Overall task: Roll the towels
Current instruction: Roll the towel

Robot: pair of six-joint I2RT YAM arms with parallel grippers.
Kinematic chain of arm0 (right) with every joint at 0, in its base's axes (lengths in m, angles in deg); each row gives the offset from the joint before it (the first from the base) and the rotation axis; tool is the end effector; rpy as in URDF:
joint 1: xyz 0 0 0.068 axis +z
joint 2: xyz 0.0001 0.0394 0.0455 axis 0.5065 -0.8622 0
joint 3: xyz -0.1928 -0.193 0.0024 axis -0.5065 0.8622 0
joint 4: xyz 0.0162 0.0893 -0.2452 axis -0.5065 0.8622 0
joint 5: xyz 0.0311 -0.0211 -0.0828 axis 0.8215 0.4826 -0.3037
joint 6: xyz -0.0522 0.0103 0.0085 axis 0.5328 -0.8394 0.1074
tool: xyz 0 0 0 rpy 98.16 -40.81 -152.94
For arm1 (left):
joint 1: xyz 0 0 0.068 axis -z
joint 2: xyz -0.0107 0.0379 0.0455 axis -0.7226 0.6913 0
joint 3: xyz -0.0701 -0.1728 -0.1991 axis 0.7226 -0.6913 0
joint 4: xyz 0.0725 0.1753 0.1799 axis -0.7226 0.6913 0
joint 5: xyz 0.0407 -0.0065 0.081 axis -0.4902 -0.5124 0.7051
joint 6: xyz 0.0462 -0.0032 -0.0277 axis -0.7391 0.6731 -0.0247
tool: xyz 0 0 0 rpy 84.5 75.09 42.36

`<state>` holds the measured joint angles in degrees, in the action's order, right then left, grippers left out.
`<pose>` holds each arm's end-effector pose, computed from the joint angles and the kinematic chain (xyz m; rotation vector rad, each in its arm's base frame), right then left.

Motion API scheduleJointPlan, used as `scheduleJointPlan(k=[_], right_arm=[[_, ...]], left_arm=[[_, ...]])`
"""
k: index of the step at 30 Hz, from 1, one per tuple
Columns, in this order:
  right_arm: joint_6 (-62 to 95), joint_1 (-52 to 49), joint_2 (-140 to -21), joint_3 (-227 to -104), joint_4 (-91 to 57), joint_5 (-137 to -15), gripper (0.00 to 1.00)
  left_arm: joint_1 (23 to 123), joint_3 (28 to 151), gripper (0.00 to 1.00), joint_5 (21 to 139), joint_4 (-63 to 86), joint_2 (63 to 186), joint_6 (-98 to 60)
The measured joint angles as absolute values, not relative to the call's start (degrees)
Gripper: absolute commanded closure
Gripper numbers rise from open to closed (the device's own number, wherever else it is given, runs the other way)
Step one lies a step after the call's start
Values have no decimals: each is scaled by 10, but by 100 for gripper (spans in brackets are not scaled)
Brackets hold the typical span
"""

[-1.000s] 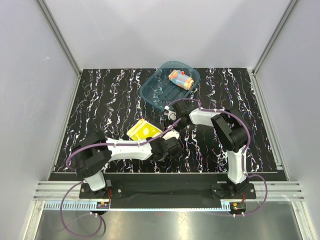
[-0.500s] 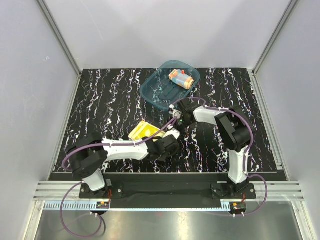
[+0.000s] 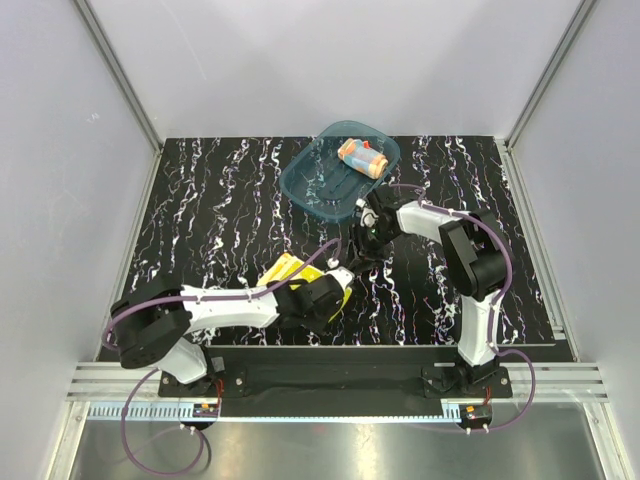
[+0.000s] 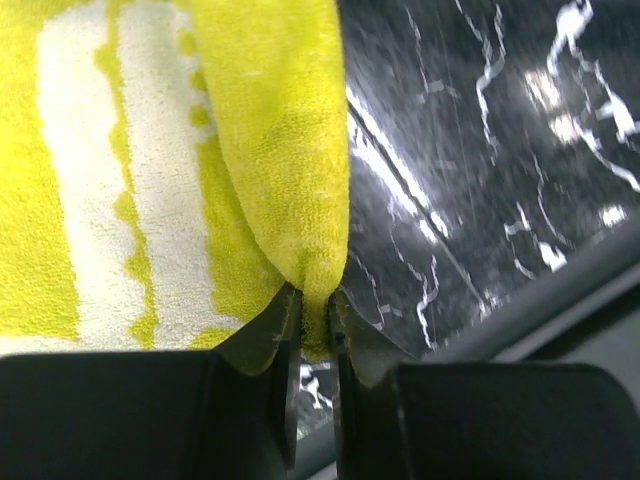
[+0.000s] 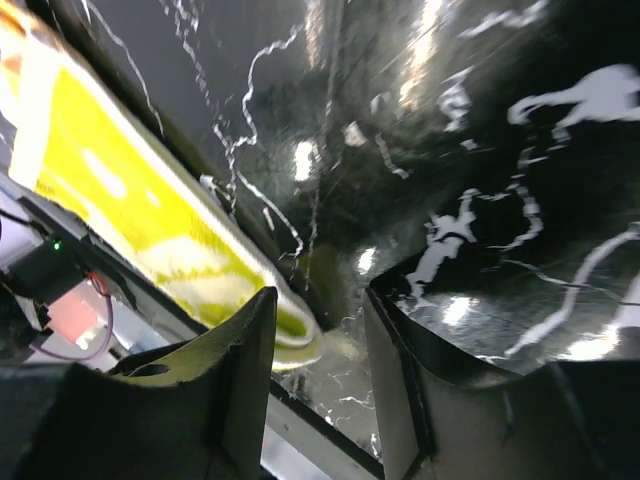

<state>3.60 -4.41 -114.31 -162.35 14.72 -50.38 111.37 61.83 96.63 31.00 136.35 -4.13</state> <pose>0.3337 0.1846 0.1333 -0.2841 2.9525 0.9707 0.1238 -0.2540 0.1599 0.8338 2.5178 -0.3618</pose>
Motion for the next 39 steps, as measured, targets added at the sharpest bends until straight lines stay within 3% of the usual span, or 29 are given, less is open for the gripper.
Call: scheduleJointPlan(k=[12,23,34,39], right_arm=[[36,-54,-1128,-1628,158,-567,52],[39,-82,-1010,-1557,177,-628,49],[3,-82,-880,-1428,106,-499,40],[-23,-78,-864,-1395,55,-446,38]], left_arm=[[1114,587,94,896,301,1328,-28],[1033,514,93,740,183,1275,68],[922,394,91,598,-16,1226,261],[903,331,91,547,-197,1270,366]])
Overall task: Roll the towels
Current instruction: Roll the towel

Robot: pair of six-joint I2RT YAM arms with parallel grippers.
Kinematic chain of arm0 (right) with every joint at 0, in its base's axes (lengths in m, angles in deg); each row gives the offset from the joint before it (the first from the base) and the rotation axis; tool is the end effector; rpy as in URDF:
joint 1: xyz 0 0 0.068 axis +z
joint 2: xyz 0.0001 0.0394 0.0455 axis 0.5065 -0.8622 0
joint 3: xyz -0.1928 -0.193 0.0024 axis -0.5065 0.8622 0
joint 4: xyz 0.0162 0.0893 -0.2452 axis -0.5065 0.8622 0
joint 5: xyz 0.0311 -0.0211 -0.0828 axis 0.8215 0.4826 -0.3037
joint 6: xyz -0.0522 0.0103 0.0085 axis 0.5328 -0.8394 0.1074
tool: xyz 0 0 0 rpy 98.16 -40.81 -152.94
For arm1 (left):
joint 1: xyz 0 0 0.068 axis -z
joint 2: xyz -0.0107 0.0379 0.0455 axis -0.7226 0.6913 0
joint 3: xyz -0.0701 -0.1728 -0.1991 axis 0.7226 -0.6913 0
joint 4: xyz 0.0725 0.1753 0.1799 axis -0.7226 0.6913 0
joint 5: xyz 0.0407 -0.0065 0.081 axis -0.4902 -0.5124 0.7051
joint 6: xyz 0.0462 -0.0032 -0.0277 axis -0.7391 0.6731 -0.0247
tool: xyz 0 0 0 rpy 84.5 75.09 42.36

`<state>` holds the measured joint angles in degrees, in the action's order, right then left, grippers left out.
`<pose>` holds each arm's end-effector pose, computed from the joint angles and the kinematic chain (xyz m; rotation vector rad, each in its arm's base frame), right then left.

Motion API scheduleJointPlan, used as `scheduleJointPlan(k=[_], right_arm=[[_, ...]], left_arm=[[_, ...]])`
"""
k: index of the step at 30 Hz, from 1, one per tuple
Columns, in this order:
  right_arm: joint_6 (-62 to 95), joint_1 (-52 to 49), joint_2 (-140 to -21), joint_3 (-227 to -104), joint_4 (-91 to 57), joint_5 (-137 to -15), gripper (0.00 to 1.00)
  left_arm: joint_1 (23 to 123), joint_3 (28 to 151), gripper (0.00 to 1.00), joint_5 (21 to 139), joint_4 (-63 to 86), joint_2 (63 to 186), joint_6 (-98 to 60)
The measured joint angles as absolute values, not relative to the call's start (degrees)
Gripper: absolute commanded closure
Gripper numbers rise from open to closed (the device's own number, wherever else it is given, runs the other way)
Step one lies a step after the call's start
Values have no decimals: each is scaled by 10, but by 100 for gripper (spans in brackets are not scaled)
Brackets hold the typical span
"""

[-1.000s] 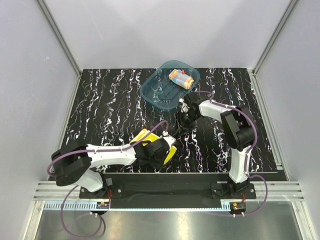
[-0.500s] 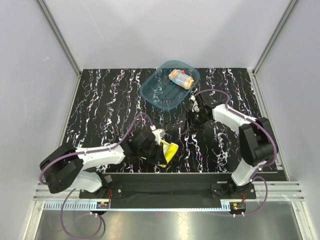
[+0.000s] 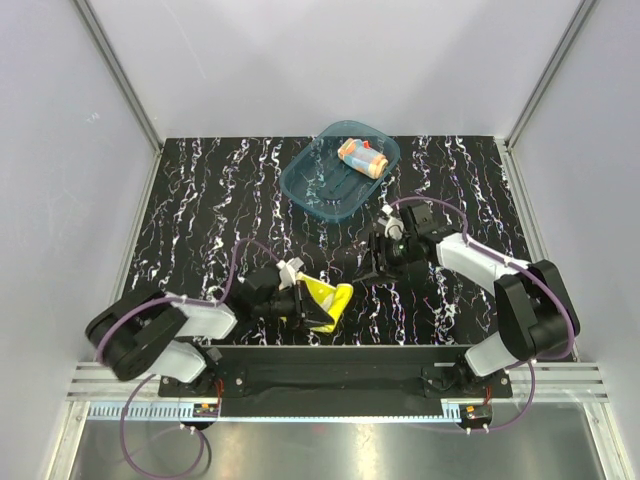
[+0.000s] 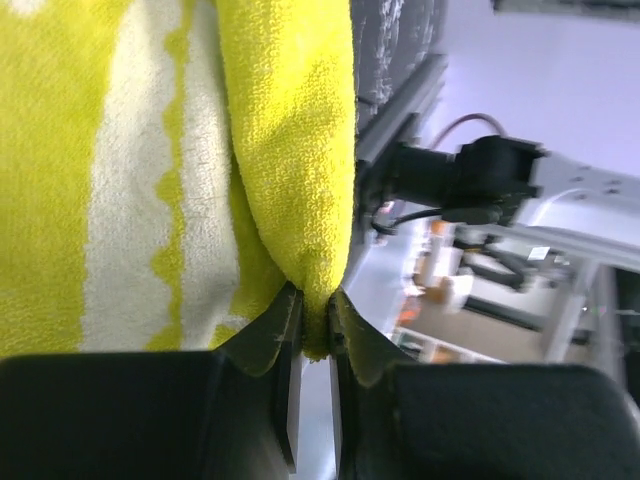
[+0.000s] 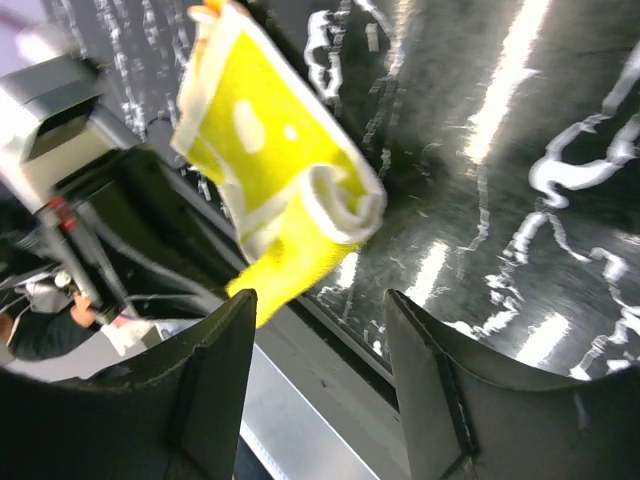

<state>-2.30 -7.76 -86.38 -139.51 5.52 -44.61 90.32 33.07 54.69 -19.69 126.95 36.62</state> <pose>0.2573 0.1317 0.1893 -0.1862 2.7134 1.1688 0.1469 -0.1693 0.1328 -0.0635 2.5187 -1.6244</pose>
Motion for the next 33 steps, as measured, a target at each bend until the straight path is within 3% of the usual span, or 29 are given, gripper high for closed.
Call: scheduleJointPlan(k=[6,13,28,31,33], right_arm=[[-45,-44,-864,-1376,14,-434,38],[-71,-8,-858,-1347,-13,-443,38],[-149,38,-922,-1303,-136,-484,39],[-156,41,-943,-1304,-152,-487,45],[-158,44,-952,-1308,-156,-487,57]], left_arm=[[888,264,92,516,-442,1393,501],[881,223,92,513,-598,1524,591],[878,220,90,513,-648,1549,612],[878,220,88,513,-650,1551,610],[878,220,88,513,-651,1551,610]])
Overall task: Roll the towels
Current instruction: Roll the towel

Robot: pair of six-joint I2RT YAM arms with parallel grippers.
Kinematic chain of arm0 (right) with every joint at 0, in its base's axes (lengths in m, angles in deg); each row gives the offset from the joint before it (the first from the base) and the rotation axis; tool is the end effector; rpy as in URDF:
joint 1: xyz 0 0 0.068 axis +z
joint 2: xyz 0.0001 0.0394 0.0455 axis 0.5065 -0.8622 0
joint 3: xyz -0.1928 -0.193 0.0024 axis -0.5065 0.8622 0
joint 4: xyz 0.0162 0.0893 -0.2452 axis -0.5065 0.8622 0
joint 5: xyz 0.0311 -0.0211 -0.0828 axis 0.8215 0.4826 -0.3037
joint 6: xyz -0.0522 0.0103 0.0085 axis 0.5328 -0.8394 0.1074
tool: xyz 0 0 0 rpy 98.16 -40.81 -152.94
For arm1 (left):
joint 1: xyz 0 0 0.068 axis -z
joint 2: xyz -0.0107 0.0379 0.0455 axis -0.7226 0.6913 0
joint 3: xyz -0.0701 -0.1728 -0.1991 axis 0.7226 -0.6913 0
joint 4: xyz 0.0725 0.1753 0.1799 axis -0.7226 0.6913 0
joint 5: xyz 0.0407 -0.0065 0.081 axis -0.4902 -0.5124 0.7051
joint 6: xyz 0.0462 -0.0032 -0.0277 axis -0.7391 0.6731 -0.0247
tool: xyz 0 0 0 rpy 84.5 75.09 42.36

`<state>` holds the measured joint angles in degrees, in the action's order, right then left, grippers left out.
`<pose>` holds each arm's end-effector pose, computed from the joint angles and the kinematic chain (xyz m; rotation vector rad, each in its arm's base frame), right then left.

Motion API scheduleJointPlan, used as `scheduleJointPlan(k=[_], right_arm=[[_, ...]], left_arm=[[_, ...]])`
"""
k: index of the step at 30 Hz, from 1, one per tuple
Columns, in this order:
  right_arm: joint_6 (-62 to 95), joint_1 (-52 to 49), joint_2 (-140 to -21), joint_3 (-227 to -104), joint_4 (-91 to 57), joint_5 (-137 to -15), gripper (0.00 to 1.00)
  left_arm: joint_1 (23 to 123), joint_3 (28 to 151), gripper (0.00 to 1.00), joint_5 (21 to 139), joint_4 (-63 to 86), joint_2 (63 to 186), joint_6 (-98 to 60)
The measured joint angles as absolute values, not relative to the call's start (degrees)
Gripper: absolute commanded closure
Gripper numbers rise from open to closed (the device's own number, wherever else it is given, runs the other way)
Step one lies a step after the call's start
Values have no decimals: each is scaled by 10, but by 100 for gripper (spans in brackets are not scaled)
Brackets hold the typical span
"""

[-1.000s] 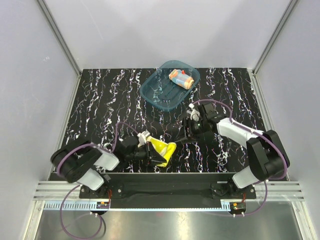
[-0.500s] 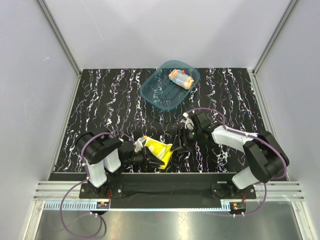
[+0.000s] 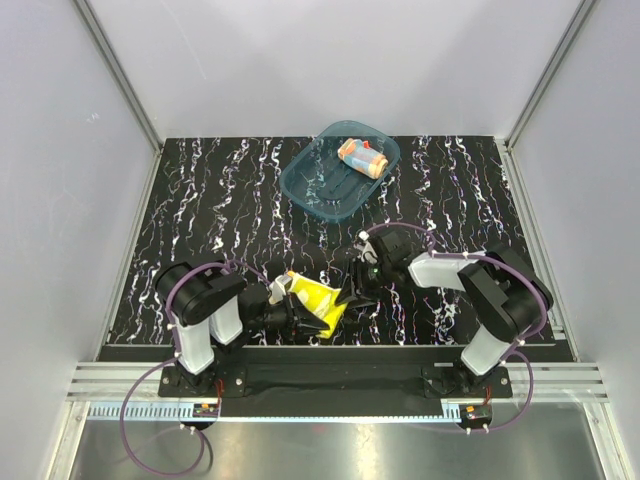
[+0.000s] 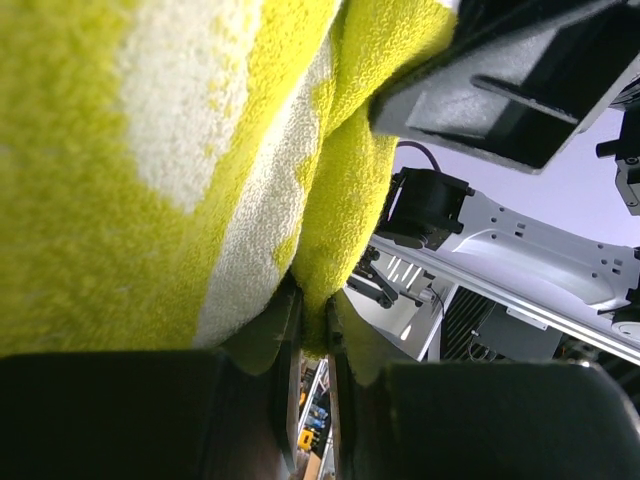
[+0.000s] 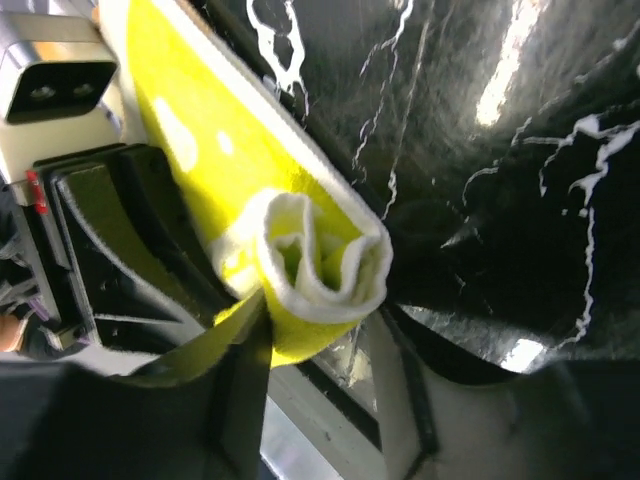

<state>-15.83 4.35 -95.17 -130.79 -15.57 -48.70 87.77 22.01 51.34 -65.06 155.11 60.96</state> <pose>0.2300 0.1845 0.1254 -0.1570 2.7948 1.2027 0.1345 -0.1474 0.0751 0.5397 -2.4380 1.8062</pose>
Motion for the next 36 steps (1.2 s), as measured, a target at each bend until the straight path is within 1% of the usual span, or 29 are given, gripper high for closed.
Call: scheduleJointPlan(k=[2,3,5,6,8,9,10,12,13,16,19,20,23,27,31,36], right_arm=[[-159,48,-956,-1314,-151,-498,69],[-158,50,-959,-1317,-148,-501,78],[-156,54,-960,-1323,-139,-510,85],[-155,56,-960,-1326,-133,-514,90],[-153,58,-960,-1334,-120,-523,95],[-151,59,-960,-1338,-112,-528,97],[-150,59,-960,-1343,-102,-535,100],[-145,59,-960,-1352,-82,-549,100],[-143,59,-960,-1356,-74,-556,100],[-138,59,-960,-1366,-51,-572,100],[-136,61,-960,-1374,-34,-581,100],[-136,63,-960,-1377,-27,-585,100],[-134,68,-960,-1387,-11,-591,100],[-134,73,-960,-1395,2,-600,100],[-134,76,-960,-1403,17,-603,100],[-132,77,-960,-1409,26,-605,100]], left_arm=[[878,220,87,513,-650,1551,607],[878,220,87,513,-650,1551,606],[878,221,84,513,-644,1548,598],[878,222,81,513,-637,1542,593],[877,225,76,514,-620,1521,576],[877,228,69,514,-603,1504,564],[876,233,65,515,-577,1481,547],[876,248,58,518,-507,1428,512],[876,261,52,523,-449,1397,485],[882,316,47,554,-278,1314,406],[895,384,44,608,-101,1249,328],[904,409,39,634,-37,1230,301],[940,486,39,721,129,1197,234],[1013,572,38,855,282,1186,180],[1083,625,38,943,362,1196,149],[1157,671,37,1028,410,1259,130]])
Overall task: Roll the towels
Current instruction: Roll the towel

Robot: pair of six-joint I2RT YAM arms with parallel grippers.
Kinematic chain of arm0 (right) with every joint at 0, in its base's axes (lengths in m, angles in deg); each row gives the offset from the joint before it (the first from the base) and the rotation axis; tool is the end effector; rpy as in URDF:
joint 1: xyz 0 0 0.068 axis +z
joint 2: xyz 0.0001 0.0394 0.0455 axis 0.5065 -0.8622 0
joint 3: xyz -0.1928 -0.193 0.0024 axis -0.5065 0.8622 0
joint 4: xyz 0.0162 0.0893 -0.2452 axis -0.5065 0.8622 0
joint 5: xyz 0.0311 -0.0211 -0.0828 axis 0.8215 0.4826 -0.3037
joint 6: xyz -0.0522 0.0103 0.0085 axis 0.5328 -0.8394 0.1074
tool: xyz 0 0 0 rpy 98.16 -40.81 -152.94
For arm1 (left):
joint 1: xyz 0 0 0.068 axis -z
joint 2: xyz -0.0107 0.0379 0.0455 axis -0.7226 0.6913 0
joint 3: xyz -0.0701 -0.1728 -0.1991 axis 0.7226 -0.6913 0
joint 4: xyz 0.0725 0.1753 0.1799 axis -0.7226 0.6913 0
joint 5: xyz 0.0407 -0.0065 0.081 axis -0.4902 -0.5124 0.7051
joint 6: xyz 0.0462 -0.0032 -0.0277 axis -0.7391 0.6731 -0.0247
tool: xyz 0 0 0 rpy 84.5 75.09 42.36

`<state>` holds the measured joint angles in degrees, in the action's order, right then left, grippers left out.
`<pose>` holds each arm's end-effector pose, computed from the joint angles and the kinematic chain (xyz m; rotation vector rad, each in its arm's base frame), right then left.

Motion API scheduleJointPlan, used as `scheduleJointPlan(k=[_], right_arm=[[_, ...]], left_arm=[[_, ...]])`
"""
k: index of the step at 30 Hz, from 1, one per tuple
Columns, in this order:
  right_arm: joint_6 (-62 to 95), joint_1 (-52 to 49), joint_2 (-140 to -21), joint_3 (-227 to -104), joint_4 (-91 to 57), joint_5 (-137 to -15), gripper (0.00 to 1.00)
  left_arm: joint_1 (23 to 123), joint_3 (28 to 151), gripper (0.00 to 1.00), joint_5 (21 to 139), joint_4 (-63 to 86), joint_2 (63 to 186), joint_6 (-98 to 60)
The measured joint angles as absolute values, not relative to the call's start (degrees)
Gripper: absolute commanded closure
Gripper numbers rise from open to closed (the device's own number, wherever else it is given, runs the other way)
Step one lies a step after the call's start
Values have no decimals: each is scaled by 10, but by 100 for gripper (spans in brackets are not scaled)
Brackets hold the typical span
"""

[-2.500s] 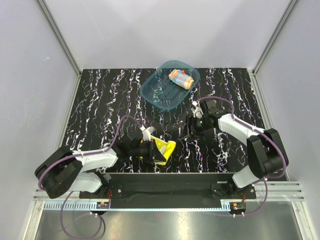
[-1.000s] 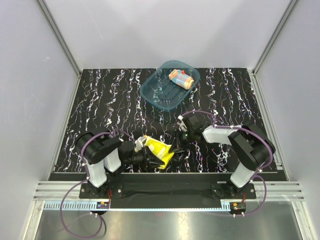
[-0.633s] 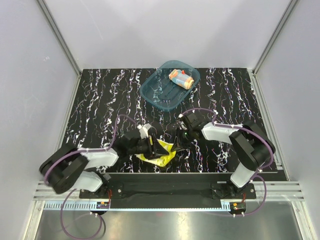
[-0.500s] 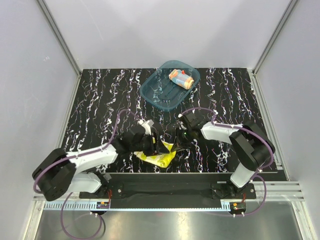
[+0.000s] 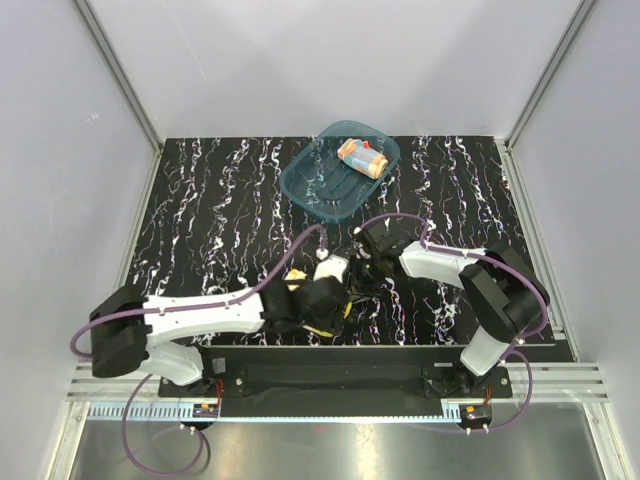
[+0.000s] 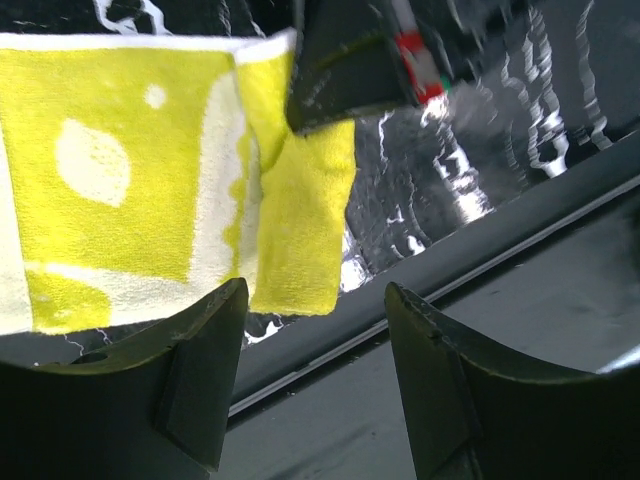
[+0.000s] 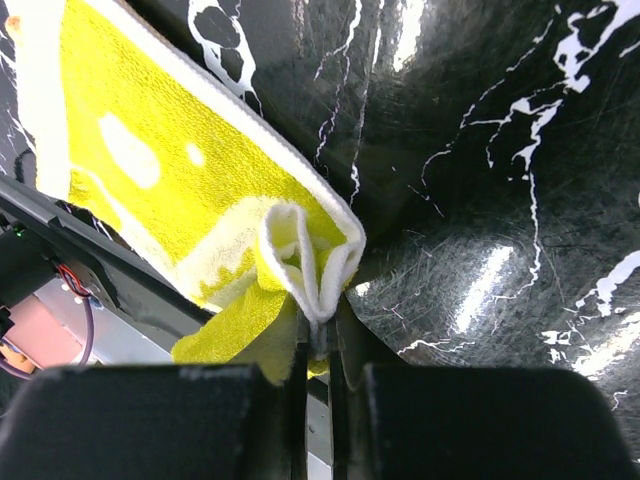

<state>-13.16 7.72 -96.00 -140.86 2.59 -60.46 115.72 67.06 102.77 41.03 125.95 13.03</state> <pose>0.2346 0.2021 0.1467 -0.1727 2.9177 0.8595 0.1028 -0.2482 0.2237 0.4739 2.5073 -0.4916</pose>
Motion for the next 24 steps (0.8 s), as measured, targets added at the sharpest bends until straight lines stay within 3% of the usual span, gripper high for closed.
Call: scheduleJointPlan(k=[5,18,24], right_arm=[[-131,78,-959,-1409,33,-604,100],[-129,78,-955,-1409,35,-604,100],[-128,78,-955,-1409,40,-604,100]], left_arm=[[1212,713,36,1080,438,1320,123],[1233,741,38,1119,439,1411,96],[1257,750,45,1138,457,1433,103]])
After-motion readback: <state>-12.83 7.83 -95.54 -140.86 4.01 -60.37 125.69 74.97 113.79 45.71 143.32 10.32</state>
